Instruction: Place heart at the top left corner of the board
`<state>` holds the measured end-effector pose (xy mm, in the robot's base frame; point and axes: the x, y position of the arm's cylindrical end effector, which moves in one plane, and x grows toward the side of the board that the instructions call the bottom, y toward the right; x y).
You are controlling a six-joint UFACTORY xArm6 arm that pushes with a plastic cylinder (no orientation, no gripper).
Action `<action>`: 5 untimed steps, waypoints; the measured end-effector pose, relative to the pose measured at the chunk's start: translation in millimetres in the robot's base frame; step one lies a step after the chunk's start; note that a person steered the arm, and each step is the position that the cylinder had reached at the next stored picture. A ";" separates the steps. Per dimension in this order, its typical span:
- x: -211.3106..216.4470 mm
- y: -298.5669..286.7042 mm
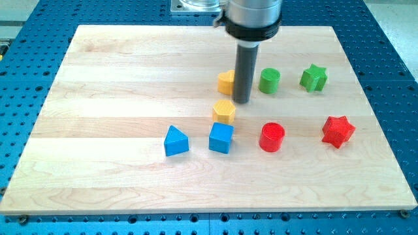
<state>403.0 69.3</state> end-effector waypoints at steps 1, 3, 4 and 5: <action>-38.6 -48.8; -90.8 -98.7; -131.9 -126.8; -133.0 -234.0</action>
<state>270.0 -164.7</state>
